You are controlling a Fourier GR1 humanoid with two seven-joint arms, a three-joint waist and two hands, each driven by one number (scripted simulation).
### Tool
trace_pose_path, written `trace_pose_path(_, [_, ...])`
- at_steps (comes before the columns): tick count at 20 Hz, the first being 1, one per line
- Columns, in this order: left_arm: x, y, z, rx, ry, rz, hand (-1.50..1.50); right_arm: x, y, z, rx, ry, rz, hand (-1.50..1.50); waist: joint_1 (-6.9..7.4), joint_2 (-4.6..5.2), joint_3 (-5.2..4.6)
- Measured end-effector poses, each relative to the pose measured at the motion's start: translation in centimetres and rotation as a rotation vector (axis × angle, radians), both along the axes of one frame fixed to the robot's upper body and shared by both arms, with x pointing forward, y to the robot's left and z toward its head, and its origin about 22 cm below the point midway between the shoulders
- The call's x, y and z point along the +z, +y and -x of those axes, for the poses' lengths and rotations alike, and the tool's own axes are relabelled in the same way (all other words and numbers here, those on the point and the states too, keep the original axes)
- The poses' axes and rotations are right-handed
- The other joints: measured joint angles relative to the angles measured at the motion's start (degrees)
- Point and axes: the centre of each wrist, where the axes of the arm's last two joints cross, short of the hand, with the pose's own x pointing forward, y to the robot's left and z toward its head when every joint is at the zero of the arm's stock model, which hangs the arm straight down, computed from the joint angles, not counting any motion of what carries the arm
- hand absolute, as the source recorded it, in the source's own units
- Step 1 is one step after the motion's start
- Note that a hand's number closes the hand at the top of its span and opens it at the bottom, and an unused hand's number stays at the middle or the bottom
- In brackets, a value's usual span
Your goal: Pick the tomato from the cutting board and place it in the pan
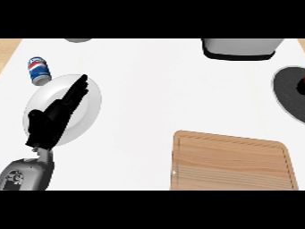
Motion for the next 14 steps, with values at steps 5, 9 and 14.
trace_pose_path(5, [-0.5,0.3,0.3,0.001,-0.004,-0.003,0.0,-0.1,-2.0,0.6,0.0,-0.005,0.001,1.5,0.31,0.12,0.03])
trace_pose_path(9, [0.0,0.1,-0.2,-0.003,-0.012,0.0,0.0,-1.3,-3.8,2.1,-0.093,0.103,-0.124,-1.5,0.75,0.47,0.06])
trace_pose_path(14, [0.3,-0.3,-0.7,-0.011,-0.019,-0.002,0.0,-1.1,-4.9,2.6,-0.094,0.169,-0.247,-1.5,1.42,0.82,0.21])
